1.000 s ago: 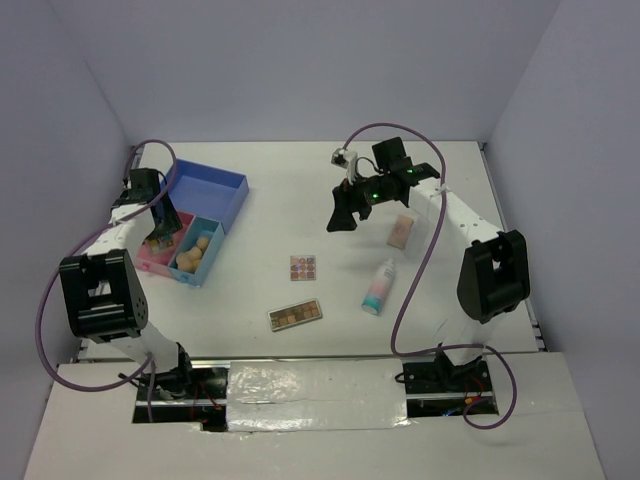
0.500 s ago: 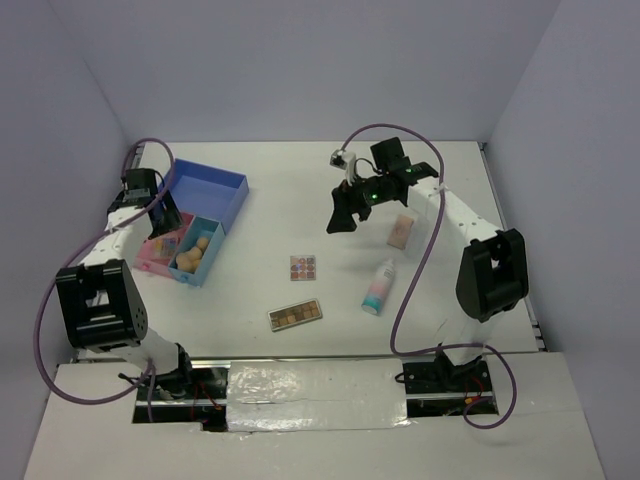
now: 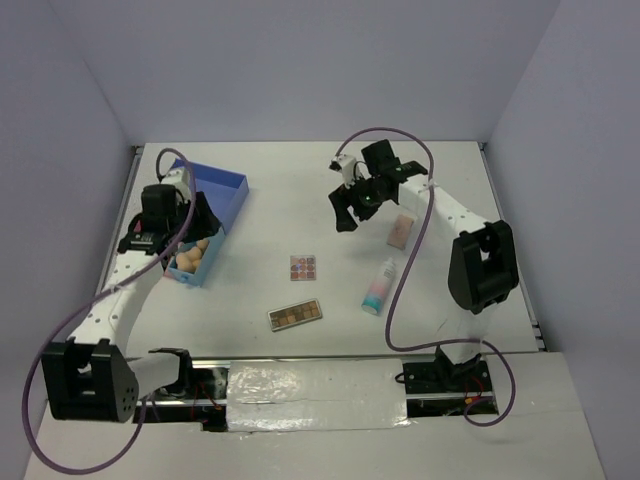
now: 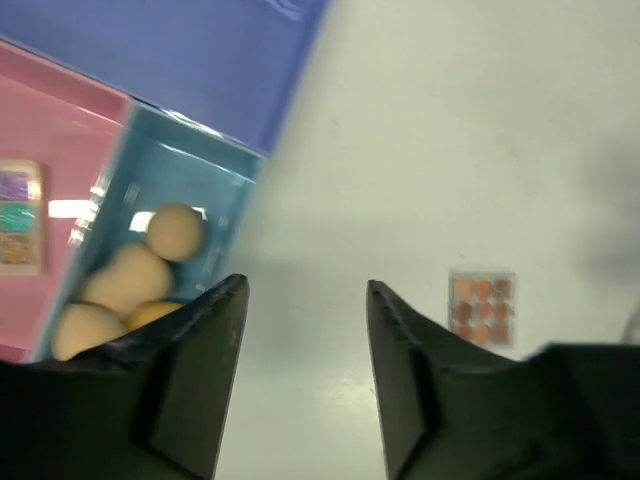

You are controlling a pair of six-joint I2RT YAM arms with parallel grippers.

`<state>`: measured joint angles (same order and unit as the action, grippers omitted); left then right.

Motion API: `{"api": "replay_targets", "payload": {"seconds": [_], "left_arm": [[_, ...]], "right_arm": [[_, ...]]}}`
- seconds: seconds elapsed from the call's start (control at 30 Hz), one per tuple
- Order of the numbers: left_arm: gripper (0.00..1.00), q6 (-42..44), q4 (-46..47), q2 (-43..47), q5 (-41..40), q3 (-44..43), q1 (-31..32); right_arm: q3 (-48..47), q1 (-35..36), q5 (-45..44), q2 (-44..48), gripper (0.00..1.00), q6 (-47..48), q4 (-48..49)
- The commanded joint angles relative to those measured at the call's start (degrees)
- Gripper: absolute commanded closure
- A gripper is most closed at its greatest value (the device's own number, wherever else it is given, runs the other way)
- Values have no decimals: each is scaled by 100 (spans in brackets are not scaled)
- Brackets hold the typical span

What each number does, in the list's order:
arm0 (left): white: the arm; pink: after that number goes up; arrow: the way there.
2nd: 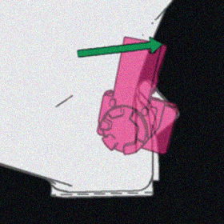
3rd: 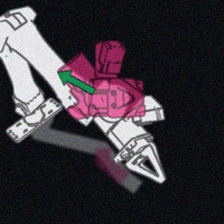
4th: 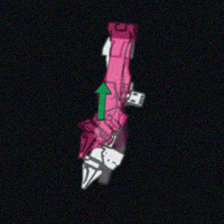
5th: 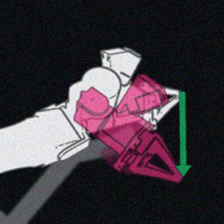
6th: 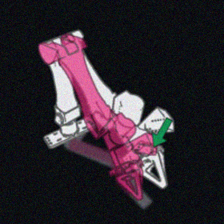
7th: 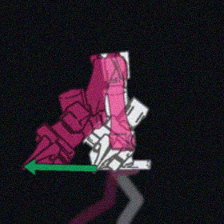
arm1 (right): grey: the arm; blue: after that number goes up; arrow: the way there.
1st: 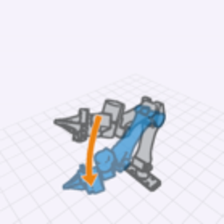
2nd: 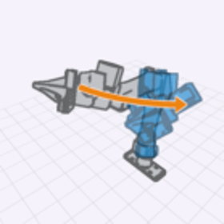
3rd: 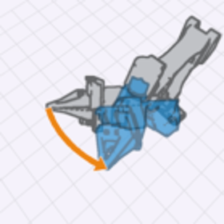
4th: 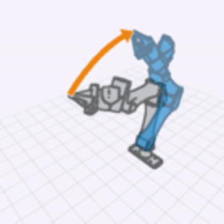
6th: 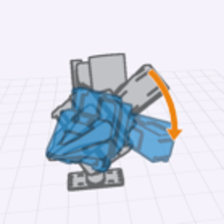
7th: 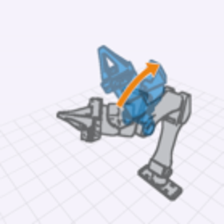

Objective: Organize the makeup

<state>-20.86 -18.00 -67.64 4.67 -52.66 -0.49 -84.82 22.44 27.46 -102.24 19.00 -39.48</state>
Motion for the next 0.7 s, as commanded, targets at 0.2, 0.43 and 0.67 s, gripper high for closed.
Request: {"api": "replay_targets", "payload": {"seconds": [0.2, 0.43, 0.67], "left_arm": [[17, -1156, 886, 919, 536, 845, 1033], [15, -1429, 982, 1042, 140, 968, 1683], [15, -1631, 930, 1463, -185, 1293, 2053]], "right_arm": [[-747, -72, -2043, -288, 15, -117, -429], [-1631, -766, -1851, -595, 13, 25, -910], [-2365, -1400, -1539, -1018, 14, -1003, -1336]]}}
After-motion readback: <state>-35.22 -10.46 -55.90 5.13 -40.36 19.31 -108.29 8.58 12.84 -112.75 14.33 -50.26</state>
